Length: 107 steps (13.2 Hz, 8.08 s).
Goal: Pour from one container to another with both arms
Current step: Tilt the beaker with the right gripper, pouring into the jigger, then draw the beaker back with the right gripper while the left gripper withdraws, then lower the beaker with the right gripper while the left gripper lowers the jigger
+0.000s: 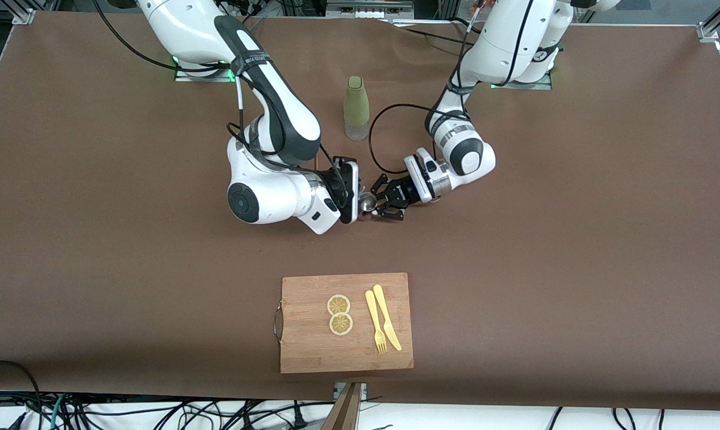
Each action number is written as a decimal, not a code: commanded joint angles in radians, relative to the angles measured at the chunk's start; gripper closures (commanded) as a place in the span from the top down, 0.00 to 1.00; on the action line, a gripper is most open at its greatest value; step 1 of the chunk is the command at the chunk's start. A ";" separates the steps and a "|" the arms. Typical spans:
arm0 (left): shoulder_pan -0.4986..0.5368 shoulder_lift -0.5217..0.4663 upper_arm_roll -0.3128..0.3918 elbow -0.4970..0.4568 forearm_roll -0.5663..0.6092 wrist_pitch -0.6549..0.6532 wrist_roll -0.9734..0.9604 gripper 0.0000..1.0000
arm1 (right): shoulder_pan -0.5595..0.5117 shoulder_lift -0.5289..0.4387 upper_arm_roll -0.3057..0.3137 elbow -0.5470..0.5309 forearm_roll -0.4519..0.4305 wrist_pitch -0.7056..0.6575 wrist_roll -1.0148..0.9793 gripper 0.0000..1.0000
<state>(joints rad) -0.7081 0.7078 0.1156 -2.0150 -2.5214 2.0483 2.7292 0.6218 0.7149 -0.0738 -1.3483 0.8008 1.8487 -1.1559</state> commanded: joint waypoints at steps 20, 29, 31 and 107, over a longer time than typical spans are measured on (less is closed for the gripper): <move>-0.044 0.015 0.010 0.027 -0.108 0.020 0.083 0.00 | 0.044 0.031 -0.004 0.008 -0.133 0.043 0.028 0.12; -0.042 0.013 0.010 0.028 -0.108 0.018 0.083 0.00 | 0.049 0.020 0.000 0.009 -0.215 0.029 0.088 0.12; -0.042 0.013 0.010 0.027 -0.108 0.018 0.083 0.00 | 0.055 0.018 0.000 0.009 -0.233 0.017 0.088 0.12; 1.052 0.134 0.096 0.171 1.547 -0.629 0.156 1.00 | -0.688 0.144 -0.234 -0.054 -0.048 -0.606 -1.164 1.00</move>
<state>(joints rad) 0.3420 0.8358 0.1909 -1.8630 -1.0025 1.4422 2.7557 -0.0750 0.9019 -0.2931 -1.3951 0.7747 1.2553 -2.3940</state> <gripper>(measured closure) 0.366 0.000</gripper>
